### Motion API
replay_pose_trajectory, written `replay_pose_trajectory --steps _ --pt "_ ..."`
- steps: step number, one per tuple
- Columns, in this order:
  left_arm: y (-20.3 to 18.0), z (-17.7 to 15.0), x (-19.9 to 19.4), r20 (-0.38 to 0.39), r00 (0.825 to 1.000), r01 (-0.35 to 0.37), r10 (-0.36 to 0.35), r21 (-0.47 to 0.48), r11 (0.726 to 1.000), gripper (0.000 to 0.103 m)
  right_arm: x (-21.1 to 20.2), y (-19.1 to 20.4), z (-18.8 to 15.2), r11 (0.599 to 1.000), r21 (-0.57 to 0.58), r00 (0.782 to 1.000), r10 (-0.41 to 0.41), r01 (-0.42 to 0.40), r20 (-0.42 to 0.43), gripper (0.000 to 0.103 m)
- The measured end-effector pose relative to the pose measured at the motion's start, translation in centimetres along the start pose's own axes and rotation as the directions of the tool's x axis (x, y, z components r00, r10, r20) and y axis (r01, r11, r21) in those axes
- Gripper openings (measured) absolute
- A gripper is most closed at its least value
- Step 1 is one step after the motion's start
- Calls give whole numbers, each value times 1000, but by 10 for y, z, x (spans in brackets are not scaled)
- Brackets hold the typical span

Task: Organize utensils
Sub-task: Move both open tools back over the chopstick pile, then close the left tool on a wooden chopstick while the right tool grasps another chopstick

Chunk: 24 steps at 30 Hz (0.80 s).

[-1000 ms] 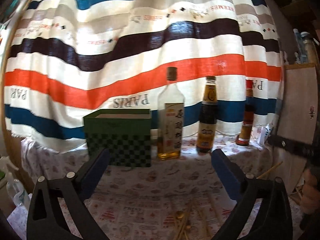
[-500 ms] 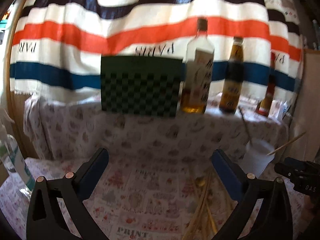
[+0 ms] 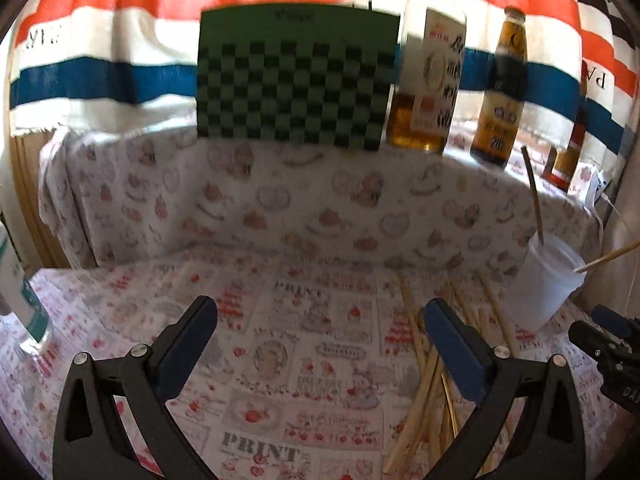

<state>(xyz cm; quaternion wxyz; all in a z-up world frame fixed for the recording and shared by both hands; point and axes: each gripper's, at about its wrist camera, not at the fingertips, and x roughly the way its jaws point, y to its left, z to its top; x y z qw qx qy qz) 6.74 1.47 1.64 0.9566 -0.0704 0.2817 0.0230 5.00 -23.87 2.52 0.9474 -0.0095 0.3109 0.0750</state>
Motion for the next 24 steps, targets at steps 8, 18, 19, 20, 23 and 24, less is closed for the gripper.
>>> replay_pose_trajectory --steps 8,18,19,20,23,24 --pt "-14 -13 30 -238 967 98 -86 37 994 103 10 0 -4 1000 -2 999 -19 19 -39 72" --pt "-47 -36 43 -433 894 203 -118 156 967 44 19 -5 -6 999 28 995 -38 40 -88 72" --pt "-47 -36 44 -446 885 220 -135 146 964 42 20 -6 -5 999 30 995 -38 41 -90 72" --pt "-46 -37 43 -450 880 238 -153 138 961 38 21 -6 -5 999 31 995 -39 42 -94 72" --pt "-47 -38 41 -452 882 221 -130 154 963 36 22 -7 -5 998 32 994 -41 45 -101 72" --pt "-47 -39 42 -460 879 214 -121 157 964 34 22 -6 -5 998 31 994 -42 45 -101 72"
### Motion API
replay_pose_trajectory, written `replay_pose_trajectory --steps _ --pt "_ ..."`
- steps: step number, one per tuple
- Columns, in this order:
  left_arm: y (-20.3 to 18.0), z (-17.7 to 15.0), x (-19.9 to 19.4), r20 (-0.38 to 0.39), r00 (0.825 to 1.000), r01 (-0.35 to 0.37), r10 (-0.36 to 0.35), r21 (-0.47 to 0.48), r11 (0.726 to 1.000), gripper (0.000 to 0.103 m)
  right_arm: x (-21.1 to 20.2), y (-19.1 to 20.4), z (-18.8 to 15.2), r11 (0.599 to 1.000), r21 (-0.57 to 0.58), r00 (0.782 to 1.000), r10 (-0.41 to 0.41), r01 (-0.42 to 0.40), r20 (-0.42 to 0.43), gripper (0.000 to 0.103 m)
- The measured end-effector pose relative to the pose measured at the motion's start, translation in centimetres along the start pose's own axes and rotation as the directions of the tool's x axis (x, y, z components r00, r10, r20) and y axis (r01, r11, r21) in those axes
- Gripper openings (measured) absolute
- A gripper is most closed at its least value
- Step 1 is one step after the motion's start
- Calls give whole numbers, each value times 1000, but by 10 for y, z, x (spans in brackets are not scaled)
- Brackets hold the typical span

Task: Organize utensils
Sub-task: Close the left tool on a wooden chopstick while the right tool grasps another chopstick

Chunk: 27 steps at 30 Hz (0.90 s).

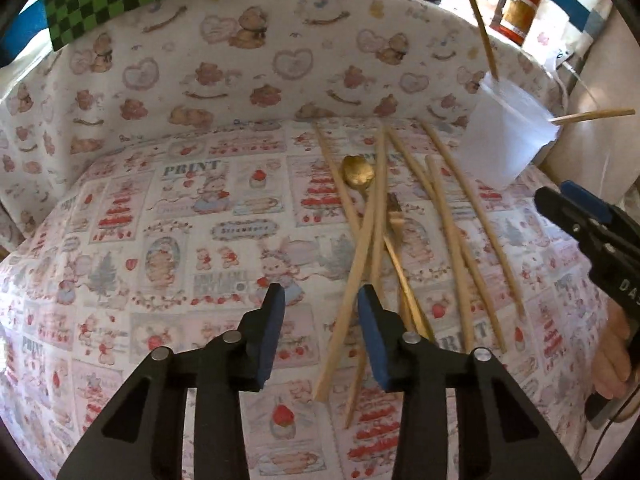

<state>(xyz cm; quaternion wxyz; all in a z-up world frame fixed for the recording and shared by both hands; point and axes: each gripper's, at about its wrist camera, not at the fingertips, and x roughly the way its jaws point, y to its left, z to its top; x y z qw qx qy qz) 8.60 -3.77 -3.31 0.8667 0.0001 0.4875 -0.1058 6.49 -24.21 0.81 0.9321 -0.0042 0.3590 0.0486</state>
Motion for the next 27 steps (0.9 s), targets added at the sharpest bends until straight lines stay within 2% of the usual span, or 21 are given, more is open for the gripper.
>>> replay_pose_trajectory --steps 2,5,7,9,13,17,20,22,24,27 --pt "-1 -1 4 -25 1000 -1 2 12 1000 33 0 0 0 1000 -2 1000 -1 1 -1 72" --pt "-10 -4 4 -22 999 -37 38 64 997 30 1 1 -1 1000 -8 1000 -5 5 -4 72" --pt "-15 -5 4 -21 999 -39 40 74 996 13 2 1 0 1000 -11 1000 -6 6 -7 72" --pt "-15 -5 3 -17 1000 -14 15 63 998 7 3 1 0 1000 -12 1000 -4 4 -12 72" --pt "-10 -2 -19 96 995 -12 10 21 1000 6 7 2 -2 1000 -5 999 -4 4 -52 72" --pt "2 0 -52 225 974 40 -31 -37 999 6 11 2 -4 1000 13 994 6 -5 -107 69" --pt "9 -1 -70 305 952 41 -20 -61 997 6 17 8 -9 1000 -7 987 15 -17 -161 64" --pt "11 -2 -83 381 924 6 23 -75 997 6 21 15 -13 999 -27 982 19 -24 -188 61" --pt "15 0 -90 437 899 3 33 -83 997 6 24 20 -16 999 -46 978 10 -20 -207 57" --pt "29 -1 -101 487 873 77 -17 -104 992 6 26 26 -21 997 -77 976 -24 8 -215 56"
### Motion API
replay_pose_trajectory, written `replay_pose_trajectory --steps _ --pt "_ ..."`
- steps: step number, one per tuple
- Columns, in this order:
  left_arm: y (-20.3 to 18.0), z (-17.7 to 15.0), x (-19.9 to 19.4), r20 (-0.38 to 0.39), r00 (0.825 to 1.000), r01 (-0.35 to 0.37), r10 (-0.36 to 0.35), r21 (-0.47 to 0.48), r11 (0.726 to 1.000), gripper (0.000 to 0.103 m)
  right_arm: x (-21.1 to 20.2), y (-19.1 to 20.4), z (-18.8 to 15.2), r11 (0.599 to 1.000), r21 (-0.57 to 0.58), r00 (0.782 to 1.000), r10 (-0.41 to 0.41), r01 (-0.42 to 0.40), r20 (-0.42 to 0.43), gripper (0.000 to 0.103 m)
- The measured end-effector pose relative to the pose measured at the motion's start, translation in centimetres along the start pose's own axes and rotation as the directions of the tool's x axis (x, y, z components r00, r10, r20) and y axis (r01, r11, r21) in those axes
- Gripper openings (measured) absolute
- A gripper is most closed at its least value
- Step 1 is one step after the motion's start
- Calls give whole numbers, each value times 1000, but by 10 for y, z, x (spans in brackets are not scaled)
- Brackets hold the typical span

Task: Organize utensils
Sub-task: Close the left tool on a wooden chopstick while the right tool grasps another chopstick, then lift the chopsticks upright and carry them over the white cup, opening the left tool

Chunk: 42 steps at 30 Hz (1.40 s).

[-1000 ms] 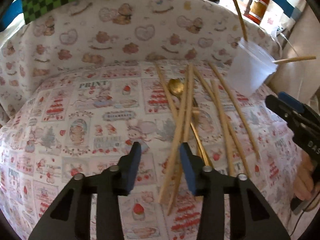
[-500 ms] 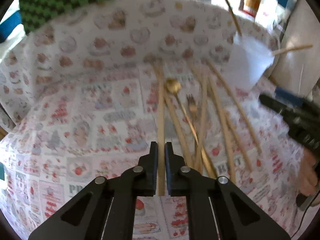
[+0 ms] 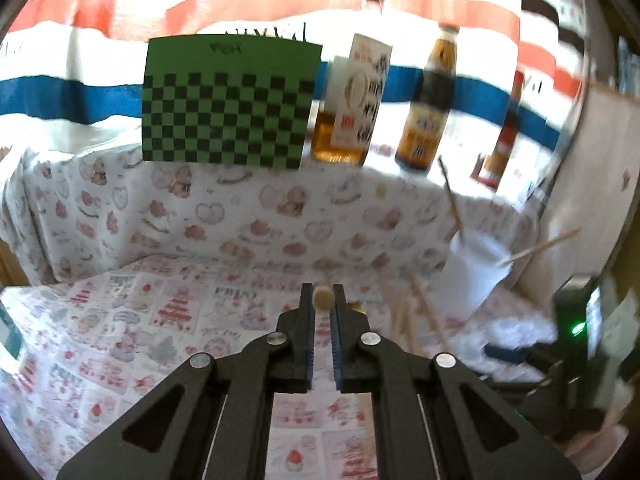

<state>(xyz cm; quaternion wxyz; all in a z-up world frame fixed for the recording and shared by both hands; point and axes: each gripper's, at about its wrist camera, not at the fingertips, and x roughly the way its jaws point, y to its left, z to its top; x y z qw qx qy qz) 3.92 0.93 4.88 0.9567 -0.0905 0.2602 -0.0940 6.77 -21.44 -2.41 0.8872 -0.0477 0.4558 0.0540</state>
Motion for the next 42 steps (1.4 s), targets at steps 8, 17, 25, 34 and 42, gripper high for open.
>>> replay_pose_trajectory --steps 8,17,25,34,42 --pt "0 2 -12 71 997 -23 23 -10 1000 6 11 7 -4 1000 -15 999 -5 4 -51 41" --pt "-6 -2 -12 111 984 -138 136 15 990 6 13 8 -5 1000 -7 998 20 -21 -66 9" --pt "0 -1 -15 119 984 -133 133 -11 991 6 -22 -4 -1 999 47 994 -6 1 113 6" --pt "-1 1 -37 220 971 -84 90 -35 996 6 -89 -34 -4 978 172 893 29 -118 450 6" --pt "-5 2 -38 217 973 -74 76 -21 997 6 -119 -35 -11 973 157 813 46 -167 580 6"
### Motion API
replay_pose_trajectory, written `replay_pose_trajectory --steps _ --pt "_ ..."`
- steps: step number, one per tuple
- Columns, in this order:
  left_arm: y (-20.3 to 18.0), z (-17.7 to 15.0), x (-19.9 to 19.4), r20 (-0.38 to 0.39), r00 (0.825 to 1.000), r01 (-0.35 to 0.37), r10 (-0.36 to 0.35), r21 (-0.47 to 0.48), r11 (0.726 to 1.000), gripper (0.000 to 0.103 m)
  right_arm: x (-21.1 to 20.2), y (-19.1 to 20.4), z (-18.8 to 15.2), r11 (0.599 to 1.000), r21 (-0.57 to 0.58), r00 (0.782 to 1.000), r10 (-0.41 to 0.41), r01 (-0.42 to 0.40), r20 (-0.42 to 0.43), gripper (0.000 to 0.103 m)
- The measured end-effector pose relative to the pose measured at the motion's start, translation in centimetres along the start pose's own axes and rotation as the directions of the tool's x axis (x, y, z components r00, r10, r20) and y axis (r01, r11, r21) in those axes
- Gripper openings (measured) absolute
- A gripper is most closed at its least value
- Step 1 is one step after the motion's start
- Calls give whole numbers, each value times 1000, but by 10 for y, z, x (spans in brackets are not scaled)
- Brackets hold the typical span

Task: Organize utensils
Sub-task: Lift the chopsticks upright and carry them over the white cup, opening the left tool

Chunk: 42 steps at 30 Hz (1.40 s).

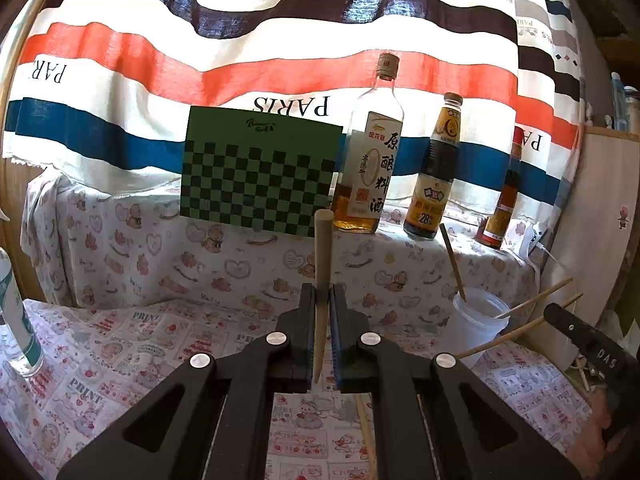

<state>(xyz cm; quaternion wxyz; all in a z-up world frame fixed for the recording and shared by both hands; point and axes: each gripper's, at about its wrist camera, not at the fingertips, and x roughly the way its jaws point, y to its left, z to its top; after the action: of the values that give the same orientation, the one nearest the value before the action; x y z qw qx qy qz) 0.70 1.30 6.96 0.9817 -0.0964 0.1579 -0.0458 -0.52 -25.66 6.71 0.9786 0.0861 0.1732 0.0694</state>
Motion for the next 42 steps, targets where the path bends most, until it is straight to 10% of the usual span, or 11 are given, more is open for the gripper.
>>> replay_pose_trajectory --steps 18,42 --pt "10 4 -4 14 999 34 -33 -51 998 6 -23 -3 5 999 16 994 49 -51 98 6" --pt "2 -15 32 -146 988 46 -48 -19 999 7 6 -1 -2 993 22 991 117 -116 -63 6"
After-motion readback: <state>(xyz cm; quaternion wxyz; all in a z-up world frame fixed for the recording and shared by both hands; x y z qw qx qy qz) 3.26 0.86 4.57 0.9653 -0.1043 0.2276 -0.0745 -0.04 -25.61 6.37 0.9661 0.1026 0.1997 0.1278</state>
